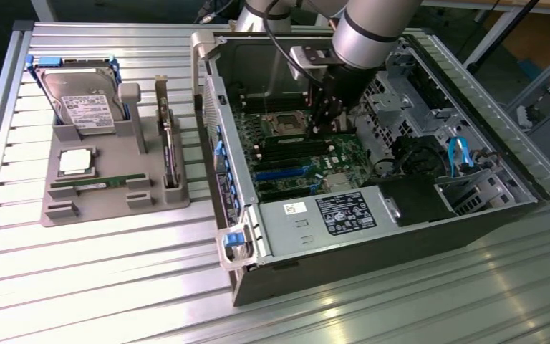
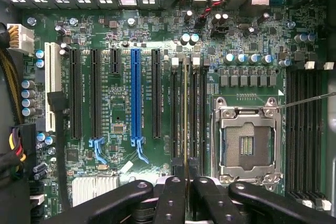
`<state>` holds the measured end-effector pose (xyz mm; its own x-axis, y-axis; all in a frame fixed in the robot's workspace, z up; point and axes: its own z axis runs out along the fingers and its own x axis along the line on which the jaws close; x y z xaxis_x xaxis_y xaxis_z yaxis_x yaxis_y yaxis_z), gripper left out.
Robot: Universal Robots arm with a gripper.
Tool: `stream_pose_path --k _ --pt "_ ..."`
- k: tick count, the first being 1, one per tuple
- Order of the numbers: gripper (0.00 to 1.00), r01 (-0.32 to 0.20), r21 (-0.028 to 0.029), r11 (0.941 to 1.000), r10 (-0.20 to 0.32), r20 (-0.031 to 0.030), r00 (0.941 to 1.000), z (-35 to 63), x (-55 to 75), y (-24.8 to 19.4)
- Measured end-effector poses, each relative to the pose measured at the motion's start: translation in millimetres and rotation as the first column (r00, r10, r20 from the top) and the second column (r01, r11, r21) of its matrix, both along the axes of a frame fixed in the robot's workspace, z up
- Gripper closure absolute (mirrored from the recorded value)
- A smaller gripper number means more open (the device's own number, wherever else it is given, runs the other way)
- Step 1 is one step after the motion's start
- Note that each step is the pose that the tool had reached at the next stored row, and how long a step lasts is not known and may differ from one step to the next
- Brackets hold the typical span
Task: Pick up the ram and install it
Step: 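Insert the ram into the slot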
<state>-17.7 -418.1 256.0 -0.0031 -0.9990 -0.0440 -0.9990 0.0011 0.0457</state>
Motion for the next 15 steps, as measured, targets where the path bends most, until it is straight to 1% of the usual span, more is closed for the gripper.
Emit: stream_pose_path --k 2,5,13,15 --pt "0.88 0.001 -0.0004 1.0 -0.001 -0.0002 1.0 -2.3 -0.2 -0.2" --pt "0.88 0.002 -0.0004 1.0 -0.002 -0.0001 1.0 -4.8 -0.3 -1.8" --pt "0.88 0.002 -0.0005 1.0 -0.002 -0.0002 1.0 -4.9 -0.2 -3.1" --pt "0.88 0.002 -0.0004 1.0 -0.002 -0.0001 1.0 -6.5 -0.2 -3.1"
